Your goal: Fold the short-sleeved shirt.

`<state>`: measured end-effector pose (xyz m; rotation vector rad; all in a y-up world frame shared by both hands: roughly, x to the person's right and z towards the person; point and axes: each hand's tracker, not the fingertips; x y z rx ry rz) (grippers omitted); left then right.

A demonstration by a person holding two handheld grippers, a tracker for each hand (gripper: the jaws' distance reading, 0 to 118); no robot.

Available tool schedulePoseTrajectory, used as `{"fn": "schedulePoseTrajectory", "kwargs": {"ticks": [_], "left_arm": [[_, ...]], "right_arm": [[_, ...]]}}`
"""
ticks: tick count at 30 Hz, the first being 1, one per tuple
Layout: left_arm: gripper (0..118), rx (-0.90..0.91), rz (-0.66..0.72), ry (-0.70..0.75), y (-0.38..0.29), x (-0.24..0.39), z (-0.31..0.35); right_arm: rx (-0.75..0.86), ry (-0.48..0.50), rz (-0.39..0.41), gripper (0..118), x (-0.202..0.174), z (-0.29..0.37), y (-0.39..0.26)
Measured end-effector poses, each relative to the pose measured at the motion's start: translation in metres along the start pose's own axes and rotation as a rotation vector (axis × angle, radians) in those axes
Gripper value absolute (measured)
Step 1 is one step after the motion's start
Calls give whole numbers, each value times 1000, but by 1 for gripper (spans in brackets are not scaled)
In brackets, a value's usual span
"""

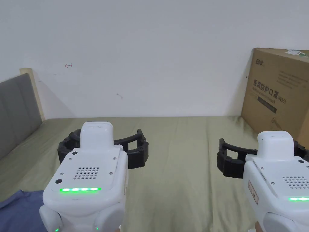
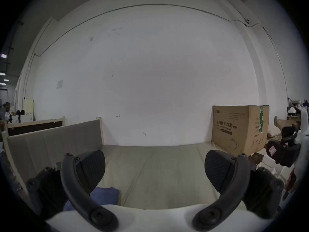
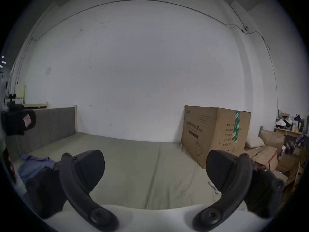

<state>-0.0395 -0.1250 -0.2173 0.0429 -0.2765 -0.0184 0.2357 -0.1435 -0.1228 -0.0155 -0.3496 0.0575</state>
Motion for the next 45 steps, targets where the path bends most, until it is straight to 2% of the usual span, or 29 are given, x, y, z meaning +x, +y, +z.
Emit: {"fn": "schedulePoseTrajectory", "kwargs": {"ticks": [4, 8, 17, 23, 27, 30, 31, 32, 33, 34, 35, 37, 39, 45], "left_arm": [[118, -4, -11, 12, -3, 0, 4], [118, 14, -14, 14, -4, 0, 10], [117, 26, -15, 9, -1, -3, 16], [117, 26, -11, -3, 1, -2, 16], [117, 18, -4, -7, 1, -1, 16], [117, 11, -13, -12, 1, 0, 16], [114, 12, -21, -8, 1, 0, 18], [99, 17, -35, -1, 2, 1, 20], [74, 20, -38, -7, 3, -1, 22], [37, 19, -35, -22, 4, -3, 23], [0, 1, -41, -22, 4, -3, 20], [0, -33, -77, 39, 5, 0, 16], [0, -44, -39, -19, 5, -3, 14], [0, -88, 6, -15, -6, -6, 7]], "right_arm": [[25, 12, -20, 118, 0, 5, 3], [50, -25, -6, 118, -3, 8, 1], [32, 10, -45, 118, -5, 9, 4], [42, -7, -12, 118, -8, 10, 4], [47, 0, -26, 118, -7, 11, 5], [47, -51, -21, 117, -8, 10, 5], [46, -49, -18, 114, -8, 10, 5], [48, -41, -22, 97, -6, 11, 5], [48, -36, -21, 64, -4, 12, 4], [39, -45, -17, 19, -5, 9, 4], [9, -61, -15, 2, -4, 6, 3], [-4, -31, -78, 1, 1, 5, -1], [-17, -47, -58, 0, -1, 3, -3], [1, -42, -13, 0, -1, 8, -5]]}}
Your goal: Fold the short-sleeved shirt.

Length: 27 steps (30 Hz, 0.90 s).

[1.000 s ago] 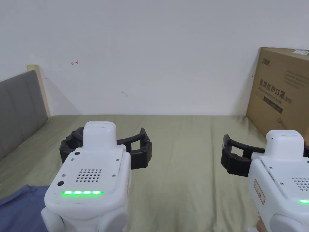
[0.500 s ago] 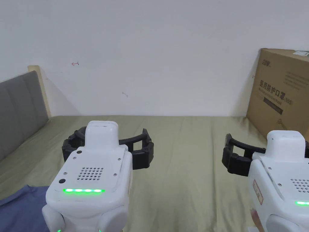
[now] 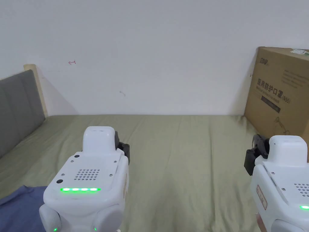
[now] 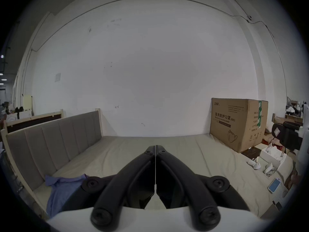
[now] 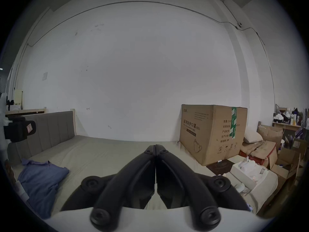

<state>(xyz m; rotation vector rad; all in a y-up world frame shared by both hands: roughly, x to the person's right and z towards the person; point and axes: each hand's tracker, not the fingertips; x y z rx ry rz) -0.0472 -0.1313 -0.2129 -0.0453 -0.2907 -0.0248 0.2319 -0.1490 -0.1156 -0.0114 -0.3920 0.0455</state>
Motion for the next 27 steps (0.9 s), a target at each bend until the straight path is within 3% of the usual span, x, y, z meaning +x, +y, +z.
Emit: {"fn": "schedulePoseTrajectory", "kwargs": {"ticks": [5, 10, 14, 17, 21, 24, 25, 27], "left_arm": [[0, -17, -13, 74, -6, -46, 17], [0, -46, -89, 356, -9, -137, 65], [0, -64, -89, 517, -13, -191, 103], [0, -75, 1, 546, -19, -208, 115], [0, -98, 76, 537, -25, -219, 110], [0, -120, 179, 330, -28, -249, 92], [0, -190, 202, 304, -31, -261, 71], [0, -524, 152, 300, -49, -282, 17]], "right_arm": [[2, 70, -19, 0, -35, -8, -2], [3, 324, -12, 0, -117, -13, -1], [13, 452, -35, 0, -170, -7, 1], [-22, 527, -81, 0, -184, -7, 1], [-53, 546, -73, 0, -183, -11, -1], [-129, 546, 40, 0, -178, -15, -6], [-138, 547, 67, 0, -174, -15, -9], [-152, 554, 85, 0, -164, -17, -15]]}}
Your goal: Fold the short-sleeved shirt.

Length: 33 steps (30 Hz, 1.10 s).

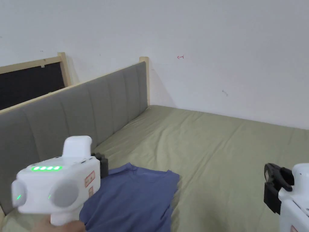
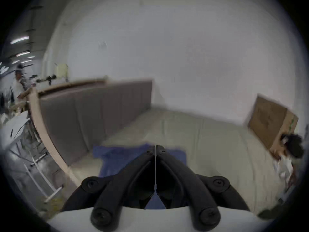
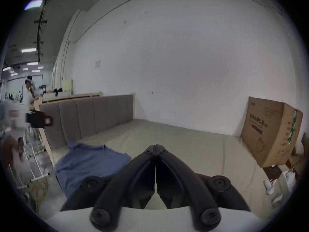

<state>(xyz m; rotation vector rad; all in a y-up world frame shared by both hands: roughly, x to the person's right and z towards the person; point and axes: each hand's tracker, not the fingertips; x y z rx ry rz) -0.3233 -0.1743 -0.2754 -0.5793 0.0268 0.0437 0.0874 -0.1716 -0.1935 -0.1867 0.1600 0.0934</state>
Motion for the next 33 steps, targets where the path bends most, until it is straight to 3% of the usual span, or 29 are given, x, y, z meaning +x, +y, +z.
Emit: {"fn": "schedulePoseTrajectory", "kwargs": {"ticks": [2, 4, 5, 6, 7, 8, 10, 14, 16, 17, 23, 24, 25, 27, 28, 33], "left_arm": [[0, -242, -14, -48, -9, -6, -60], [1, -348, 32, -93, -27, -11, -103], [13, -407, 29, -107, -36, -9, -123], [47, -458, 30, -110, -43, -8, -141], [89, -510, 17, -108, -51, -6, -159], [106, -540, -4, -99, -58, -5, -174], [110, -585, -20, -115, -75, -2, -196], [106, -639, -18, -77, -98, 9, -238], [110, -683, -77, -50, -113, 17, -257], [118, -669, -111, -49, -119, 21, -259], [118, -635, -96, -24, -119, 22, -250], [115, -609, -83, -31, -117, 21, -242], [103, -557, -76, -38, -116, 17, -240], [30, -448, -66, -21, -106, 10, -216], [0, -414, -57, -3, -103, 5, -206], [0, -299, 36, -41, -76, -28, -143]], "right_arm": [[-18, -5, 12, 0, 7, 3, -8], [-46, -17, 16, 0, 16, 3, -14], [-62, -20, 13, 0, 21, 2, -17], [-79, -27, 9, 0, 24, 2, -20], [-96, -36, 8, 0, 29, 1, -23], [-113, -46, 5, 0, 33, -1, -27], [-148, -63, -4, 0, 39, -3, -34], [-212, -82, -26, 0, 49, -7, -50], [-240, -84, -31, 0, 51, -9, -57], [-253, -82, -32, 0, 52, -10, -60], [-281, -76, -85, 0, 58, -12, -67], [-279, -74, -94, 0, 59, -10, -66], [-278, -71, -98, 0, 60, -8, -65], [-271, -63, -97, 0, 61, -4, -62], [-264, -62, -91, 0, 61, -1, -60], [-226, -63, -101, 0, 63, 17, -51]]}}
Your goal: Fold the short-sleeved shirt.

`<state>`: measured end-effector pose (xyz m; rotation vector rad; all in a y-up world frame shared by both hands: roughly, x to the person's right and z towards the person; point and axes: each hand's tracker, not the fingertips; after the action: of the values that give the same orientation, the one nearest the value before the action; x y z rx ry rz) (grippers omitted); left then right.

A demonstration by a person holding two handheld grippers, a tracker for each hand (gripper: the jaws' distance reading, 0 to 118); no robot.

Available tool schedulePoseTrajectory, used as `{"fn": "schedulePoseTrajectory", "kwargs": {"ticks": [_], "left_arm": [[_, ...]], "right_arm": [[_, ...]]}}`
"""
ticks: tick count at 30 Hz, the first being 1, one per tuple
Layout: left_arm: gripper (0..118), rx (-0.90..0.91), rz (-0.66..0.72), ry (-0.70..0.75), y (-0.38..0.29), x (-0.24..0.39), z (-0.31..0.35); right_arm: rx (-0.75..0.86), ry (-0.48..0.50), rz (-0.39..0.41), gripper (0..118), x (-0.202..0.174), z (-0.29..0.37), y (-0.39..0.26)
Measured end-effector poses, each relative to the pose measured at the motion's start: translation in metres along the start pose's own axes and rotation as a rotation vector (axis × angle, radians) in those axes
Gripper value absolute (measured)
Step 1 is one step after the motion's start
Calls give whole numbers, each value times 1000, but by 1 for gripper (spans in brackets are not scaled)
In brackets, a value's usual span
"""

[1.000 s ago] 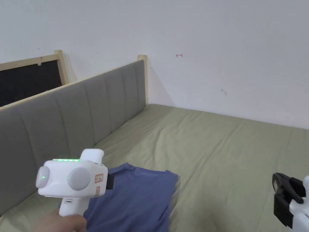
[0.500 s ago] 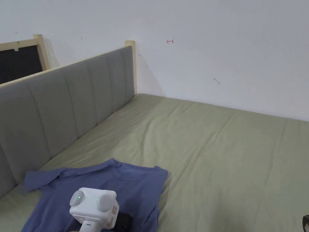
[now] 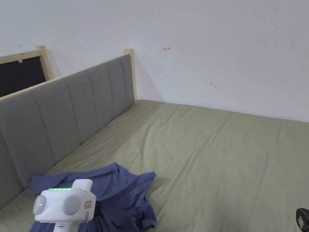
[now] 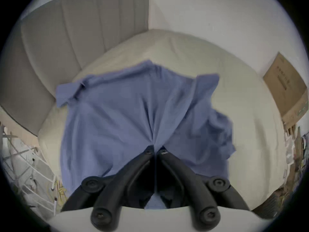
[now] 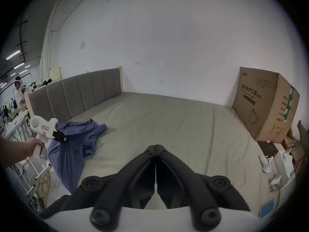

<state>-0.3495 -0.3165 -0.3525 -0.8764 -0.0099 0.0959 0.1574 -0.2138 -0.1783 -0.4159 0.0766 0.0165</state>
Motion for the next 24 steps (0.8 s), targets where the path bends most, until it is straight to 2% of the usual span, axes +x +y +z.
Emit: {"fn": "schedulePoseTrajectory", "kwargs": {"ticks": [4, 5, 6, 7, 8, 10, 11, 15, 19, 21, 24], "left_arm": [[0, 119, -133, 25, 13, 12, 65], [0, 138, -195, -13, 13, 21, 79], [0, 173, -248, 4, 14, 29, 93], [0, 259, -287, 79, 18, 38, 113], [0, 307, -247, 68, 26, 41, 127], [0, 385, -111, -45, 43, 48, 159], [0, 427, -102, -95, 52, 55, 176], [0, 562, -252, -192, 83, 109, 235], [0, 627, -375, -386, 102, 183, 284], [0, 609, -431, -472, 109, 221, 297], [0, 510, -488, -514, 116, 279, 297]], "right_arm": [[47, 13, -40, 0, 7, 22, 4], [58, 15, -47, 0, 9, 27, 5], [68, 14, -49, 0, 11, 31, 6], [79, 11, -48, 0, 14, 36, 6], [89, 8, -46, 0, 16, 40, 7], [109, -9, -43, 0, 21, 47, 9], [118, -16, -47, 0, 24, 51, 9], [152, -48, -103, 0, 38, 64, 13], [186, -101, -160, 0, 55, 79, 17], [202, -127, -179, 0, 64, 88, 19], [228, -168, -192, 0, 78, 104, 21]]}}
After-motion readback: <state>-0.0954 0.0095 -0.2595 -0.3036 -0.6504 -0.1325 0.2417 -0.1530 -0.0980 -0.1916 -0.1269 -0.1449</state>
